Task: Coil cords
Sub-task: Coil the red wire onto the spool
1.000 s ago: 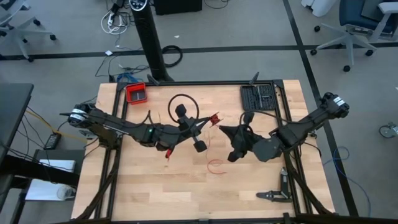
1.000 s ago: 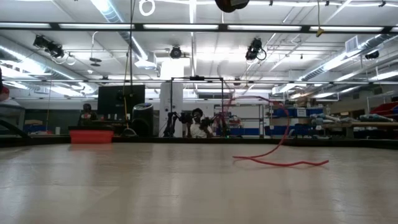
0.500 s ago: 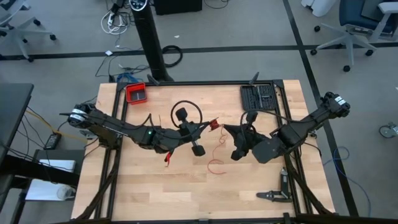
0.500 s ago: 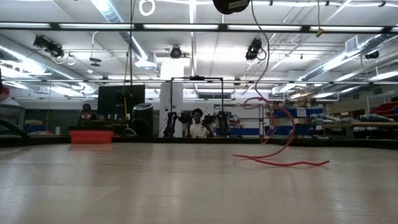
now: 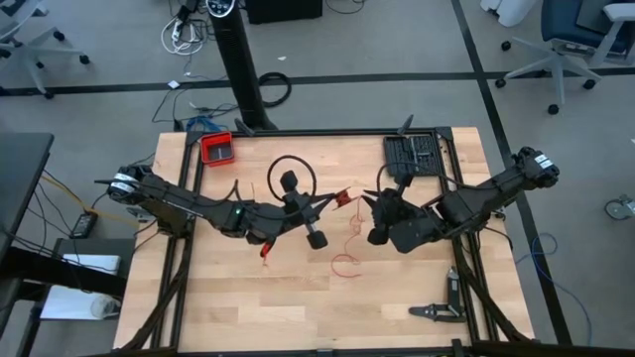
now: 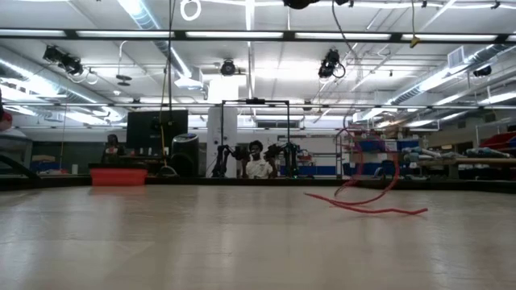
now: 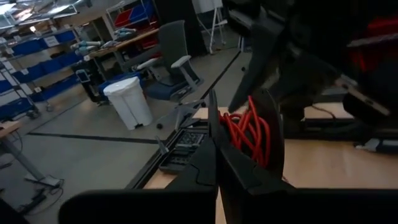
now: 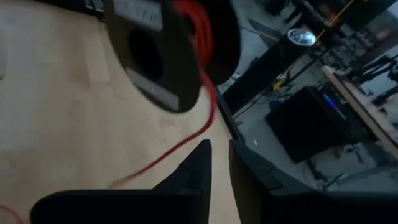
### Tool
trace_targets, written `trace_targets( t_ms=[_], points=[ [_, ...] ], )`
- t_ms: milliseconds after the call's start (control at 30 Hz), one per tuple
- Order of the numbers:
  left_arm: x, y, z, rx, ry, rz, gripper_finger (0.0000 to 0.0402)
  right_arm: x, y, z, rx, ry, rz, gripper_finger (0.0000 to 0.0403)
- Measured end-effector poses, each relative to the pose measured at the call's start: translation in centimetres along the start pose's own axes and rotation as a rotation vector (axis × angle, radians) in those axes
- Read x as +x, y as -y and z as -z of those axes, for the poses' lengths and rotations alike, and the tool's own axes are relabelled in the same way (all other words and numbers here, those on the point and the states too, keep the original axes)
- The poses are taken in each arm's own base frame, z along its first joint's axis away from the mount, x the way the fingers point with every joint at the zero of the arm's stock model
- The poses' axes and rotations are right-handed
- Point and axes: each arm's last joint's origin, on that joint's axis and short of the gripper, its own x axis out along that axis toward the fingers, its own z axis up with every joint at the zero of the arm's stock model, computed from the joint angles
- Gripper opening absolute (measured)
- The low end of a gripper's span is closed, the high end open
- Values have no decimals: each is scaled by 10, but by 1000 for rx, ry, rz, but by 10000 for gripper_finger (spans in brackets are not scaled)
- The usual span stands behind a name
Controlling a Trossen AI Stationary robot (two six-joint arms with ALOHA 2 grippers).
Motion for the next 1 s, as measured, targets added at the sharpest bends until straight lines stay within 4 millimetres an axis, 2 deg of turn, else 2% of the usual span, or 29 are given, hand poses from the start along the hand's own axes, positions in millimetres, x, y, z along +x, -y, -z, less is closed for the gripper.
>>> trace_targets(
  t_ms=[333,600,867,1000],
  points=[
    [0,0,-1,-12,9,9,5,-11,-12,15,89,-7,6,54],
    [0,0,-3,-28,24,7,5,2,-37,44,194,-15,-42,55],
    [0,0,-3,-33,23,9,5,12,-51,52,308,9,-157,55],
    [0,0,-3,-33,23,9,5,14,-54,57,299,4,-173,55]
  ],
)
